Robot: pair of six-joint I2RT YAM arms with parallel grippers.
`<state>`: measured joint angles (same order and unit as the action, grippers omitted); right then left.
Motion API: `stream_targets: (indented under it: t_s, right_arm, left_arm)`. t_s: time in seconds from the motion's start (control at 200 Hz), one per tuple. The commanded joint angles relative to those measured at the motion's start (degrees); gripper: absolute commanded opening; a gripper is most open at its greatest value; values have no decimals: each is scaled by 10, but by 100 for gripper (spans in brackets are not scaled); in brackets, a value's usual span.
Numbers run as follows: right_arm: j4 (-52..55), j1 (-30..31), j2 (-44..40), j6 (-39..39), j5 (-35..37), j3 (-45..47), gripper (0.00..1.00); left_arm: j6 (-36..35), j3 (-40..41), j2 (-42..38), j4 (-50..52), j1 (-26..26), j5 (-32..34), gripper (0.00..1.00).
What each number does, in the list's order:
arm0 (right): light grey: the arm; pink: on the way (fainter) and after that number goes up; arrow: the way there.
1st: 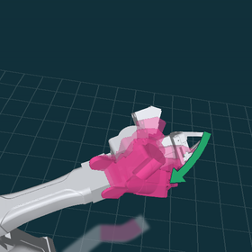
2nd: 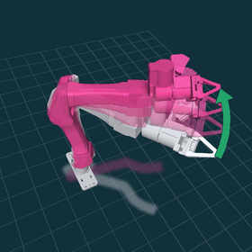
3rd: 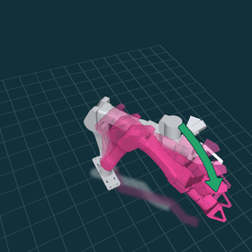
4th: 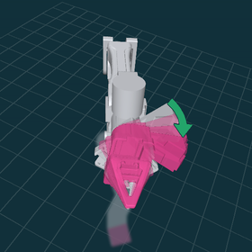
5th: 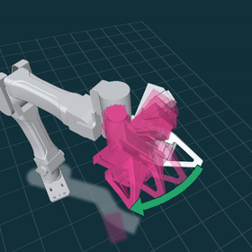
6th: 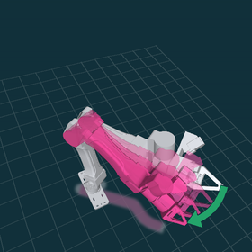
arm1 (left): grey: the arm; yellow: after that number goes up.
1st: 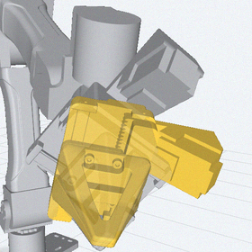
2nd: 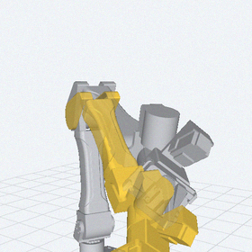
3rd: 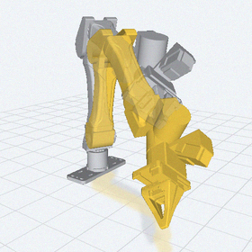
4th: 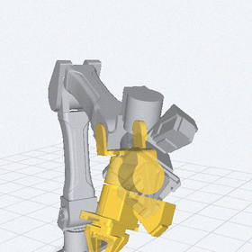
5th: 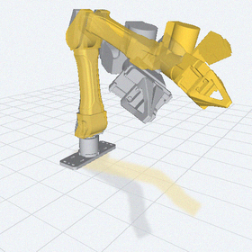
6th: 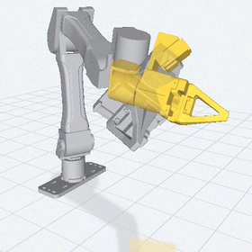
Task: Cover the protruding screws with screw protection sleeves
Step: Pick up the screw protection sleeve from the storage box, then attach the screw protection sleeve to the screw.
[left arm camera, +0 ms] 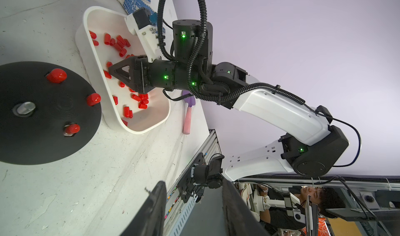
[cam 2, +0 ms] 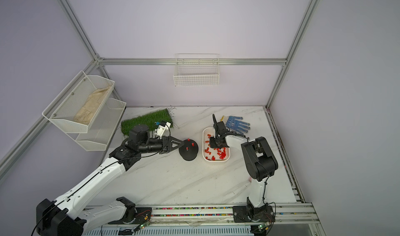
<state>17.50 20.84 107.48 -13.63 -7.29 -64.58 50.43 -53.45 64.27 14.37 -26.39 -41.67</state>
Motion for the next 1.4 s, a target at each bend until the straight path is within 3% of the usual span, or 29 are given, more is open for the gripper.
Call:
stream_targets:
  t_s: [0.0,0.4,0.69,0.905,1.175,1.395]
  right_arm:
    - [6,-1,-3,4,-2,12,24]
    - [12,-2,-14,4,0,22,23]
    - [16,-1,-16,8,-6,22,12]
    - [11,-2,-44,14,-4,24,11]
    - [-13,4,-181,53,-59,50,10]
    - [-52,75,-325,125,-94,72,11]
  left_arm:
    - [4,19,-10,-22,-2,0,43]
    - [5,18,-8,-24,-2,0,43]
    - [5,15,-3,-25,-2,0,43]
    - [3,11,5,-28,-2,-2,43]
    - [-22,-28,15,19,9,5,43]
    - [-112,-139,43,163,21,12,38]
